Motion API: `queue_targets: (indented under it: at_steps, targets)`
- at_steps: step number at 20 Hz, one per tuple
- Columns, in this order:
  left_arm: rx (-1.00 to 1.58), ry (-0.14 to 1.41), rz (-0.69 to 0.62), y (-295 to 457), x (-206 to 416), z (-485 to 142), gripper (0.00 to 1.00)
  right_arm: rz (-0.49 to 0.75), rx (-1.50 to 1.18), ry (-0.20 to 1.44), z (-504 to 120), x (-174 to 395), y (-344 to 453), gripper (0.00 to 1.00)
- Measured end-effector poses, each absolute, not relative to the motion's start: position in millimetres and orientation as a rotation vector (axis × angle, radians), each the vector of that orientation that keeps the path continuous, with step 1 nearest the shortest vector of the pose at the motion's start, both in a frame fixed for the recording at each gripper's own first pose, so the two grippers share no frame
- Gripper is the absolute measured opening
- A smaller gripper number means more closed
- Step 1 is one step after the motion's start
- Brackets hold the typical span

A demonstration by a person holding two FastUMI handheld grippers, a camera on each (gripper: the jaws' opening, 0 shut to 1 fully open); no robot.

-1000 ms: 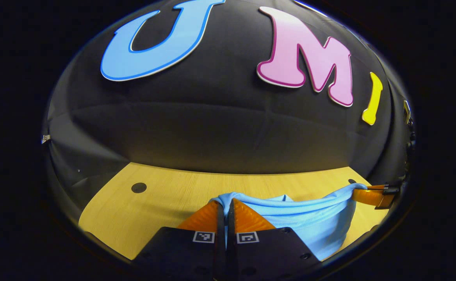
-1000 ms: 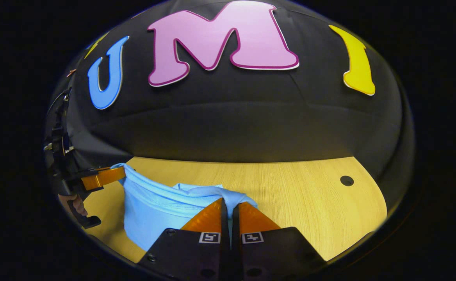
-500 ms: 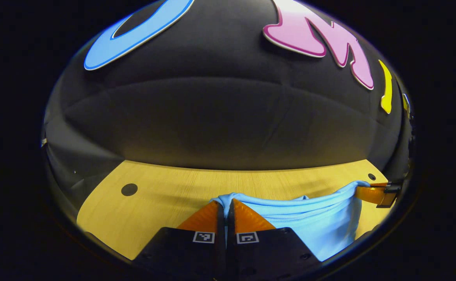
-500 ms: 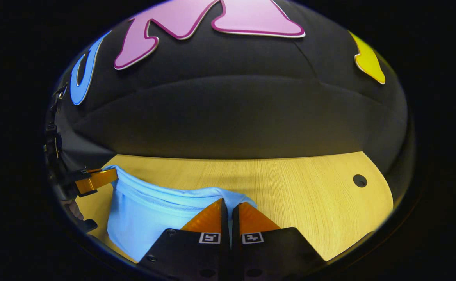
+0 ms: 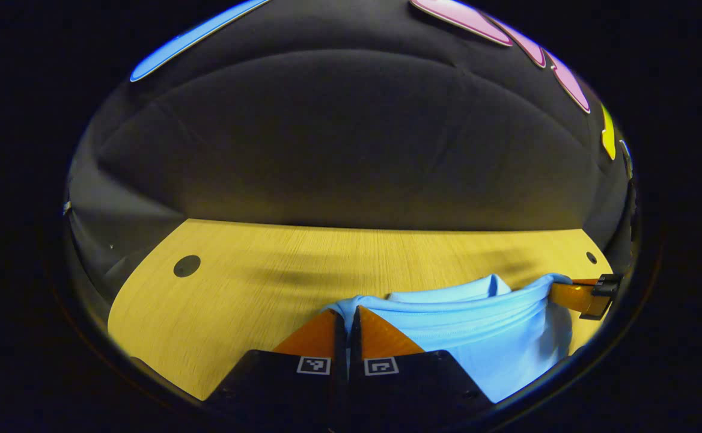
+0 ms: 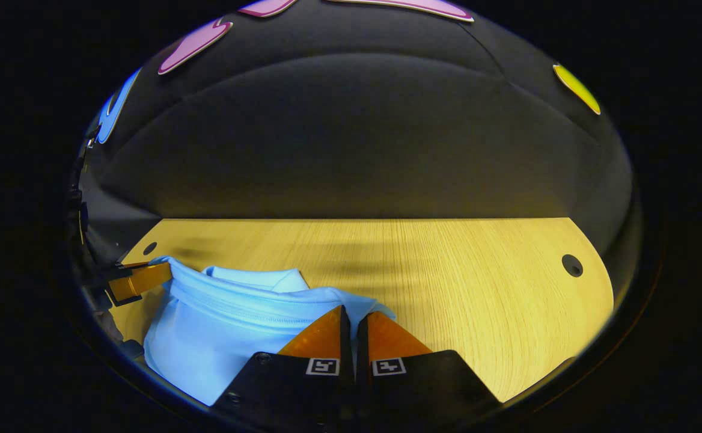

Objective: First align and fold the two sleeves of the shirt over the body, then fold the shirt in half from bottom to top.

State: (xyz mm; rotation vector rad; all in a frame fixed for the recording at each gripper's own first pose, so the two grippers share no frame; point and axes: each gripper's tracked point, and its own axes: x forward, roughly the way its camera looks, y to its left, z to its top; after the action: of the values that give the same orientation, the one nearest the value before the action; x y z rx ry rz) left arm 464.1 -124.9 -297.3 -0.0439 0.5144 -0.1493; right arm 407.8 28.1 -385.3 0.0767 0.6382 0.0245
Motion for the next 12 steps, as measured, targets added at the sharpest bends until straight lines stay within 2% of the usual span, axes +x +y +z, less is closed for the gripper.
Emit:
queue_targets:
  at_steps: [3, 4, 6, 7, 9, 11, 12]
  targets:
    - [-0.046, 0.532, -0.141, -124.2, 466.1, -308.5, 0.06, 0.031, 0.070, 0.663, -397.8, 405.8, 29.8, 0.07]
    - [-0.049, 0.545, -0.141, -123.8, 464.4, -312.5, 0.11, 0.030, 0.073, 0.677, -401.4, 404.0, 29.1, 0.10]
    - [-0.053, 0.569, -0.139, -122.2, 462.3, -321.9, 0.11, 0.009, 0.065, 0.675, -400.5, 404.7, 23.0, 0.18]
    - [-0.065, 0.575, -0.140, -121.3, 461.6, -323.8, 0.16, 0.002, 0.058, 0.670, -400.1, 405.7, 18.5, 0.24]
    - [-0.083, 0.574, -0.138, -120.4, 462.1, -326.0, 0.19, -0.006, 0.053, 0.671, -398.6, 403.9, 16.3, 0.36]
    - [-0.086, 0.579, -0.146, -122.6, 461.5, -326.8, 0.20, -0.010, 0.063, 0.680, -400.2, 402.9, 16.4, 0.43]
    - [-0.083, 0.584, -0.155, -124.5, 460.1, -327.6, 0.19, -0.015, 0.065, 0.682, -400.7, 403.0, 15.8, 0.43]
